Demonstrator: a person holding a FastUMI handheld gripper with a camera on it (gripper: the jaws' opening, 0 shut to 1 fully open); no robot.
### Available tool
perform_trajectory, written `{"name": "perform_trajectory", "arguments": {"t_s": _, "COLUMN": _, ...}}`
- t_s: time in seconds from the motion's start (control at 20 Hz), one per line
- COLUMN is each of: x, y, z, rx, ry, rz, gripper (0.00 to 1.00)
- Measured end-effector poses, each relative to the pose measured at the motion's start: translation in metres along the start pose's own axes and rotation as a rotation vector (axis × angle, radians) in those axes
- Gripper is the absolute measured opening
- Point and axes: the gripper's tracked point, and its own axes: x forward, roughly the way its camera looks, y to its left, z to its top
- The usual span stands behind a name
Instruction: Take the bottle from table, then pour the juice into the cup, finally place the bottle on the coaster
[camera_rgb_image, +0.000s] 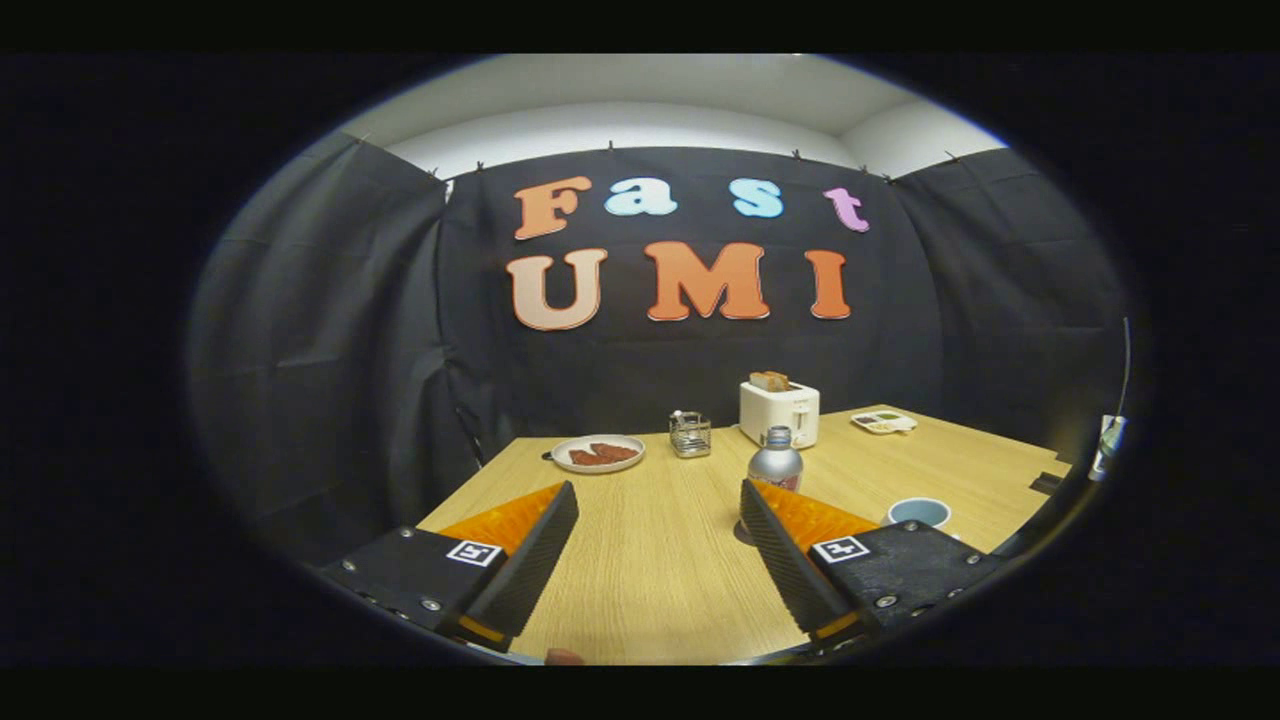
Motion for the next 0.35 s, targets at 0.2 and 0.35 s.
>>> {"name": "perform_trajectory", "arguments": {"t_s": 0.2, "x": -0.0083, "y": 0.0057, "z": 0.0014, "rx": 0.006, "ry": -0.018, "rz": 0.020, "gripper": 0.97}}
{"name": "perform_trajectory", "arguments": {"t_s": 0.35, "x": -0.0093, "y": 0.0071, "z": 0.0015, "rx": -0.003, "ry": -0.025, "rz": 0.032, "gripper": 0.97}}
